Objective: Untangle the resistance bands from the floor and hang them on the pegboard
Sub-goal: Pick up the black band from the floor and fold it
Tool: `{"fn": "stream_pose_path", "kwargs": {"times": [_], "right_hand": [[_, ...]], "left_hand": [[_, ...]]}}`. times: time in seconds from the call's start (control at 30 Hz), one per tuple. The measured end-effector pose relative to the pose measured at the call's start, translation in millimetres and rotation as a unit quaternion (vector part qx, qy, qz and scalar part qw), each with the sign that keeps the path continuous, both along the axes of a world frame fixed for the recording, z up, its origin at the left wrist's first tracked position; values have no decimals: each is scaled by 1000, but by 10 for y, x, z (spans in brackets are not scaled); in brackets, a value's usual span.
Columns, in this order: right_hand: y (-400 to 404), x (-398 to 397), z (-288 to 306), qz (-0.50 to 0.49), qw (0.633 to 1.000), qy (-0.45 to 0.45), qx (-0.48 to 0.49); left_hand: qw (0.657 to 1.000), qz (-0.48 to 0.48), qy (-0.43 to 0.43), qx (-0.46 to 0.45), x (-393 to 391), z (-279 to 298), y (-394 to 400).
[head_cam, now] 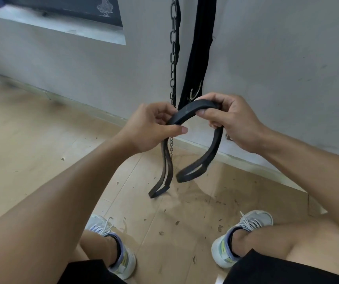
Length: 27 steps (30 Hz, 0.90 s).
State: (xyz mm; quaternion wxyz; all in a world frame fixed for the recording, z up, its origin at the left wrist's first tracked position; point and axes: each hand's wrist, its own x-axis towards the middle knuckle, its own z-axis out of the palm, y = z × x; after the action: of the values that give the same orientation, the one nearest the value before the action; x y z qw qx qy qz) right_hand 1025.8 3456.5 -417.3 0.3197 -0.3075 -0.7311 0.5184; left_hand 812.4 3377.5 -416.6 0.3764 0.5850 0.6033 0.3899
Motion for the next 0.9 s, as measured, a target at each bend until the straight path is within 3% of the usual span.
{"fn": "stream_pose_path", "kwargs": {"times": [0.1,0.3,0.63,0.73,0.9], "right_hand": [[-20,0,-8,-17,1000,16,-2],[-16,-8,25,-25,998,48,-17],[8,165,-94,33,990,-130,-46],[-17,148,-205,63,982,-164,-67],[-79,36,-394,129,963,-234,-24]], "left_hand": [[1000,3,9,-5,12,32,-7],[998,2,-64,5,-29,133,-8],[995,10,-72,62,28,192,-71],[995,2,-21,99,137,189,-110],[978,-22,118,169,230,182,-127]]}}
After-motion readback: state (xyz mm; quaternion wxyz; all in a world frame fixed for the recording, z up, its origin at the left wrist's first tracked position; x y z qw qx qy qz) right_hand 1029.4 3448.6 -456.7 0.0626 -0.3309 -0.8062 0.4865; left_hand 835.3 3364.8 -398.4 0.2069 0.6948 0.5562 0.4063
